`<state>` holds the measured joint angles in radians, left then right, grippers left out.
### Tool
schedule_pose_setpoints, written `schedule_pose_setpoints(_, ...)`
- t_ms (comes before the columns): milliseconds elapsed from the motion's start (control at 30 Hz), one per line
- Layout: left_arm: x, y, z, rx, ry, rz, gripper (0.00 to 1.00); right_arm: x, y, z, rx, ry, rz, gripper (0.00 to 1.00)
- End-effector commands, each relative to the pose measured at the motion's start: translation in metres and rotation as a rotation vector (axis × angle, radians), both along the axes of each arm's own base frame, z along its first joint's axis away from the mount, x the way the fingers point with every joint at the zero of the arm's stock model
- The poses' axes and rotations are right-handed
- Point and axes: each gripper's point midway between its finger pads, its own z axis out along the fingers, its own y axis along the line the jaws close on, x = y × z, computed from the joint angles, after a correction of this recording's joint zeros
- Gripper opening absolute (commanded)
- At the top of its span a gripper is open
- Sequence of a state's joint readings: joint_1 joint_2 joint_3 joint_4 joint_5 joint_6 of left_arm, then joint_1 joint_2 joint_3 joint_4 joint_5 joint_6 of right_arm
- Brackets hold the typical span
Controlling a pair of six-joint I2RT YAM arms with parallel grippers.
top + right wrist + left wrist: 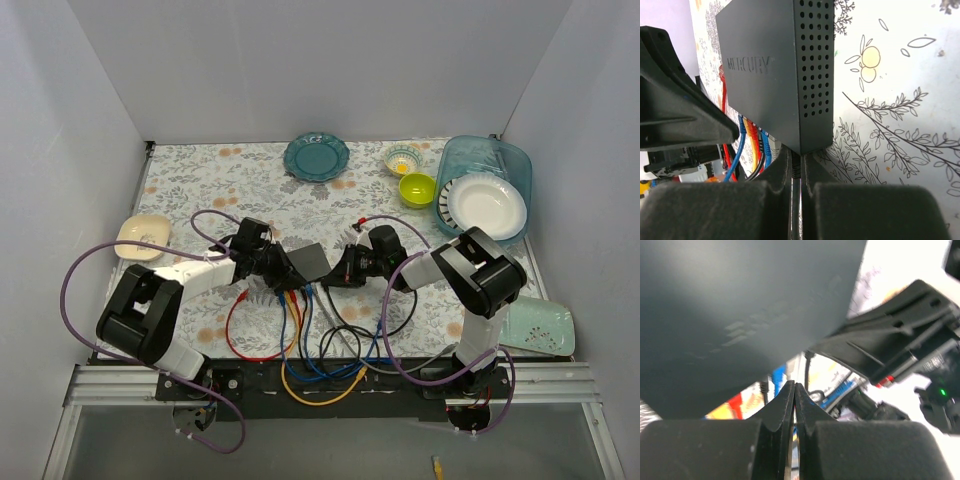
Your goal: Pull the plug from the switch port
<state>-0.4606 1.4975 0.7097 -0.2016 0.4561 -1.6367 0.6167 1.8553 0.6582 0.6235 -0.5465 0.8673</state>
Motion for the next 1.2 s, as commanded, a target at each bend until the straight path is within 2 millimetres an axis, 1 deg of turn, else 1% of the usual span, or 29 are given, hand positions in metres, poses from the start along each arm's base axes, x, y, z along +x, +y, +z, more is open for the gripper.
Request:
schedule_pose_setpoints(0,-0.003,-0.018,0.026,-0.118,-0.055,-0.068,0.01,-0.037,-0.037,-0.058,-0.217,0.112,0.033,0.01)
schedule_pose_setpoints(67,-0.003,-0.018,0.019,-0.104,-0.041,-0.082,0.0,-0.039,-0.04,-0.059,-0.229,0.109,0.045,0.01)
schedule_pose_setpoints(133,-0.005,-0.021,0.016,-0.113,-0.024,-0.102,0.0,-0.041,-0.041,-0.061,-0.241,0.114,0.051,0.01)
schedule_pose_setpoints(233,-0.008,-0.024,0.007,-0.104,-0.004,-0.13,0.0,-0.041,-0.041,-0.061,-0.247,0.109,0.064,0.01)
schedule_pose_setpoints(333,-0.014,-0.024,-0.01,-0.067,0.034,-0.144,0.0,-0.041,-0.04,-0.06,-0.247,0.109,0.078,0.01)
schedule_pose_setpoints(433,-0.016,-0.021,-0.028,-0.021,0.075,-0.137,0.0,-0.048,-0.045,-0.061,-0.26,0.121,0.095,0.01)
schedule_pose_setpoints(500,-0.012,-0.018,-0.035,0.01,0.08,-0.119,0.0,-0.053,-0.048,-0.059,-0.266,0.126,0.102,0.01)
schedule_pose_setpoints(633,-0.003,-0.018,-0.037,0.031,0.067,-0.095,0.0,-0.066,-0.057,-0.059,-0.279,0.138,0.116,0.01)
schedule_pose_setpoints(733,0.001,-0.019,-0.036,0.032,0.06,-0.093,0.0,-0.07,-0.061,-0.057,-0.283,0.133,0.119,0.01)
schedule_pose_setpoints(867,0.004,-0.021,-0.034,0.026,0.05,-0.092,0.0,-0.075,-0.06,-0.054,-0.268,0.15,0.137,0.01)
schedule_pose_setpoints(933,0.007,-0.022,-0.029,0.022,0.032,-0.087,0.0,-0.072,-0.072,-0.058,-0.342,0.143,0.085,0.01)
schedule_pose_setpoints(967,0.011,-0.023,-0.019,0.013,0.001,-0.082,0.0,-0.065,-0.077,-0.049,-0.356,0.105,0.047,0.01)
schedule_pose_setpoints(1000,0.013,-0.023,-0.014,0.01,-0.017,-0.076,0.0,-0.055,-0.088,-0.051,-0.42,0.077,-0.019,0.01)
schedule_pose_setpoints(1033,0.018,-0.023,-0.006,0.009,-0.05,-0.069,0.0,-0.049,-0.094,-0.048,-0.446,0.058,-0.052,0.01)
schedule_pose_setpoints(1067,0.022,-0.024,0.009,-0.005,-0.091,-0.064,0.0,-0.047,-0.105,-0.042,-0.478,0.06,-0.086,0.01)
schedule_pose_setpoints(1100,0.026,-0.024,0.016,-0.006,-0.12,-0.059,0.0,-0.037,-0.115,-0.041,-0.526,0.03,-0.126,0.01)
schedule_pose_setpoints(1133,0.028,-0.022,0.021,0.004,-0.14,-0.054,0.02,-0.032,-0.12,-0.038,-0.549,0.022,-0.144,0.01)
schedule_pose_setpoints(1167,0.034,-0.023,0.033,-0.003,-0.172,-0.048,0.03,-0.028,-0.127,-0.034,-0.571,0.017,-0.162,0.01)
